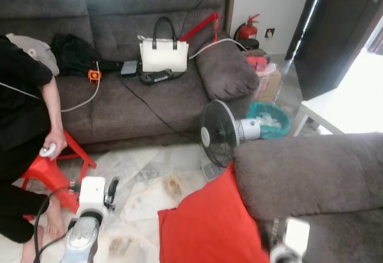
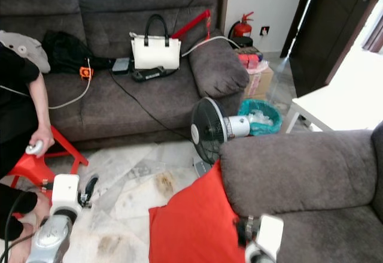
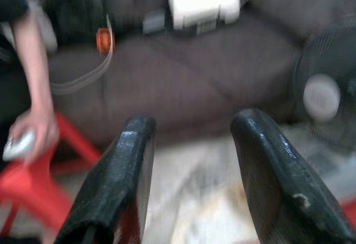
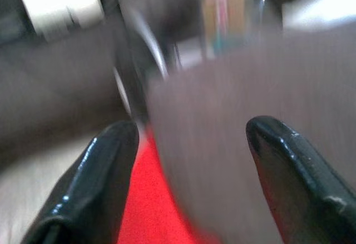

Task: Move the pillow to the sofa from floor

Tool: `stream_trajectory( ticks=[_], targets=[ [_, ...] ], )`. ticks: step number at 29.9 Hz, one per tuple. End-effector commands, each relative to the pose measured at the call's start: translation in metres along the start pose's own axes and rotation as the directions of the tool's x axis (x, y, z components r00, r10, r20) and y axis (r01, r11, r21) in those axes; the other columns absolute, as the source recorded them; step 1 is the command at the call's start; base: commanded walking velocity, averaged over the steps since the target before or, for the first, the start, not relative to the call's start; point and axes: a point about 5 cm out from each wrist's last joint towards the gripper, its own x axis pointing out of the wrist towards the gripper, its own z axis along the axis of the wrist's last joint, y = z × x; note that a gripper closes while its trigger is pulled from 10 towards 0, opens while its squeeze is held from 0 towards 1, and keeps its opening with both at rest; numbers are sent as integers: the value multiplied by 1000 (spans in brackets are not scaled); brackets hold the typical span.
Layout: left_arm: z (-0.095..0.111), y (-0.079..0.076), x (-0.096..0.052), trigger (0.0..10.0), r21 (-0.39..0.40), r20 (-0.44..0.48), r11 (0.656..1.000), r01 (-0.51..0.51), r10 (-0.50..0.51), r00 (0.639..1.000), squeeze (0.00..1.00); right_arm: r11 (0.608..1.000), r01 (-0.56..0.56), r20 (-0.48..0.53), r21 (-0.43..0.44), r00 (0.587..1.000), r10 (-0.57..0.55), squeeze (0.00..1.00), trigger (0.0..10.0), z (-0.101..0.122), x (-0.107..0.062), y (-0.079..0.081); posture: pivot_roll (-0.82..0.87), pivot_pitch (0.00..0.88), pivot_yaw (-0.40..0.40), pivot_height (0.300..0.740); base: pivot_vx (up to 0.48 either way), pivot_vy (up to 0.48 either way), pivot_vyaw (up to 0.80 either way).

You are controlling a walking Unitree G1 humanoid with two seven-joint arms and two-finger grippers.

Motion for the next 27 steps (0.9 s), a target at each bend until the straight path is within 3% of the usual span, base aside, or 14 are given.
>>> stream_trajectory(
  ticks=[1,5,13,20,27],
  targets=[
    [-1,-1,-4,10000,6,7,1000,5,-5,1000,0,1000,6,-28,17,1000,-5,0,10000,-11,-10,1,74,0,-3,740,0,0,0],
    [9,-8,-8,10000,1,58,999,32,-32,998,0,1000,1,6,19,1000,-1,0,10000,-10,-14,5,77,0,-5,740,0,0,0],
    [12,-11,-19,10000,-3,68,999,37,-37,997,0,1000,-7,71,24,997,5,0,10000,-7,-28,8,81,0,-15,740,0,0,0],
    [16,-15,-9,10000,-9,68,999,48,-47,997,0,1000,-20,94,11,995,18,0,10000,1,-22,10,72,0,-15,740,0,0,0],
    [14,-18,-12,10000,-15,52,998,59,-58,997,0,1000,-29,63,-1,998,29,0,10000,4,-17,17,77,0,-16,740,0,0,0]
  ],
)
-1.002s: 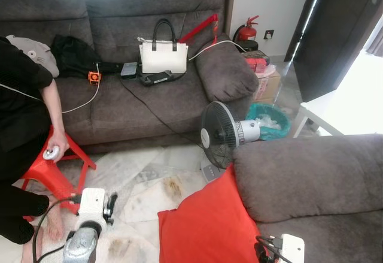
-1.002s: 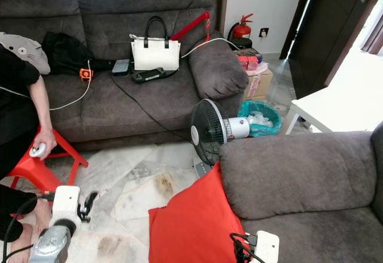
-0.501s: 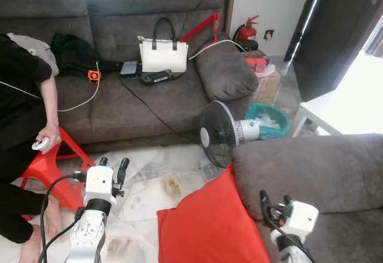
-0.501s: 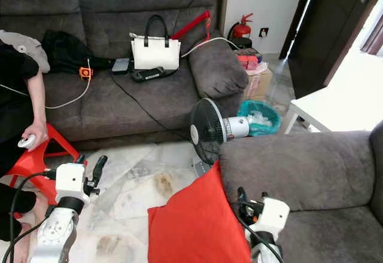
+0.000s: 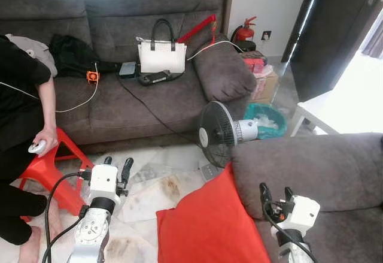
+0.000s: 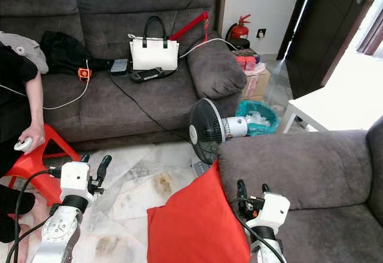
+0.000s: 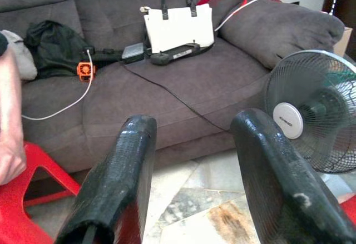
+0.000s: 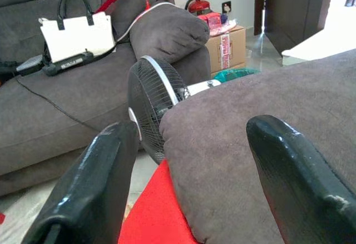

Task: Move the pillow to the sofa from floor

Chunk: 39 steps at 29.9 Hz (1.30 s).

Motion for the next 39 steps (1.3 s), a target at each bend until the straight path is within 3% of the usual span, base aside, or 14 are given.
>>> stream_trajectory(
  ticks=[1,6,23,39],
  targets=[
    [0,0,-2,10000,-6,-5,1000,5,-5,1000,0,1000,-1,-9,-9,1000,1,0,10000,1,2,1,77,0,-16,740,0,0,0],
    [-2,0,-3,10000,-6,-16,1000,8,-8,1000,0,1000,8,-21,-6,1000,-8,0,10000,1,3,0,76,2,-16,740,0,0,0],
    [-3,-4,-1,10000,-11,-29,1000,21,-22,999,0,1000,-4,-77,-17,997,2,0,10000,-3,5,-3,78,10,-27,646,0,0,0],
    [-7,-5,-3,10000,-16,-47,1000,22,-23,999,0,999,-20,-79,-37,997,17,0,10000,-2,8,-1,79,6,-33,646,0,0,0]
  ],
)
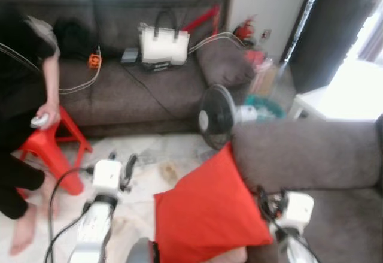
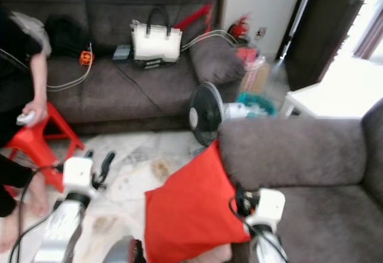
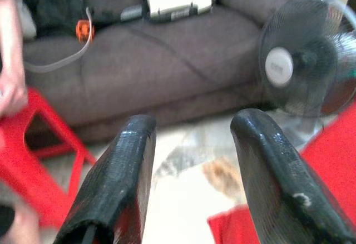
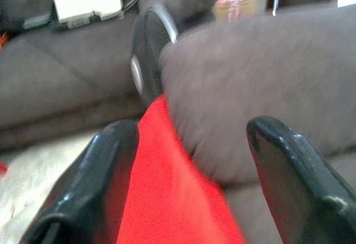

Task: Move the pillow to the sofa from floor

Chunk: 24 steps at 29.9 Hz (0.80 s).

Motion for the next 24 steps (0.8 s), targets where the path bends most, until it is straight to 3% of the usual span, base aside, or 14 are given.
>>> stream_trajectory(
  ticks=[1,11,24],
  targets=[
    [5,3,4,10000,4,15,1000,-2,1,1000,0,1000,-10,-18,3,1000,10,0,10000,-4,-1,4,79,6,-33,646,0,0,0],
    [4,2,4,10000,4,12,1000,2,-2,1000,0,1000,-29,-44,-2,999,29,0,10000,-5,0,6,78,0,-33,646,0,0,0],
    [3,1,4,10000,-2,3,1000,8,-8,1000,0,999,-50,-63,-9,997,50,0,10000,-7,2,7,79,0,-37,571,0,0,0]
  ],
)
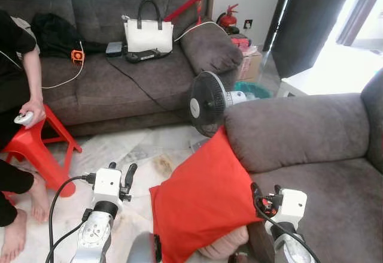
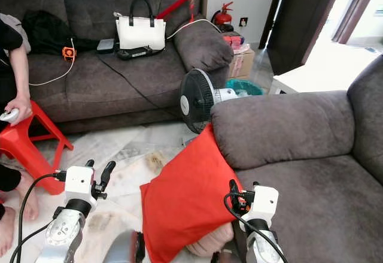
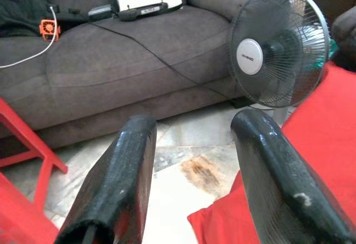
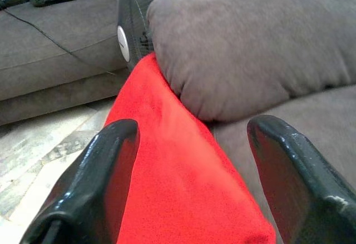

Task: Move the pillow to the sofa from floor

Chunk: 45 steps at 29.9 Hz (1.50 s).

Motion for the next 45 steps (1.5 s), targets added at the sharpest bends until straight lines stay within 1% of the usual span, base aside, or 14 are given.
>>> stream_trajectory(
  ticks=[1,3,13,23,35,45],
  targets=[
    [-1,-2,1,10000,-9,-12,1000,10,-10,1000,0,1000,-5,-8,-4,1000,5,0,10000,-1,0,-1,79,0,-37,571,0,0,0],
    [-2,-3,1,10000,-9,-15,1000,13,-14,1000,0,1000,-12,7,4,1000,12,0,10000,0,0,0,78,1,-40,571,0,0,0],
    [-2,-1,1,10000,-19,-21,1000,-5,5,1000,0,999,-31,11,4,999,31,0,10000,2,1,4,80,7,-43,571,0,0,0],
    [-3,-2,2,10000,-44,-31,999,8,-9,999,0,999,-44,13,4,999,44,0,10000,3,1,6,79,8,-45,571,0,0,0],
    [-5,0,2,10000,-41,-39,999,19,-20,999,0,999,-45,-5,8,999,45,0,10000,-2,0,2,81,10,-44,571,342,0,0],
    [-7,1,1,10000,-36,-45,999,22,-24,999,0,998,-59,-17,-6,998,59,0,10000,-3,0,4,82,10,-41,571,359,0,0]
  ],
)
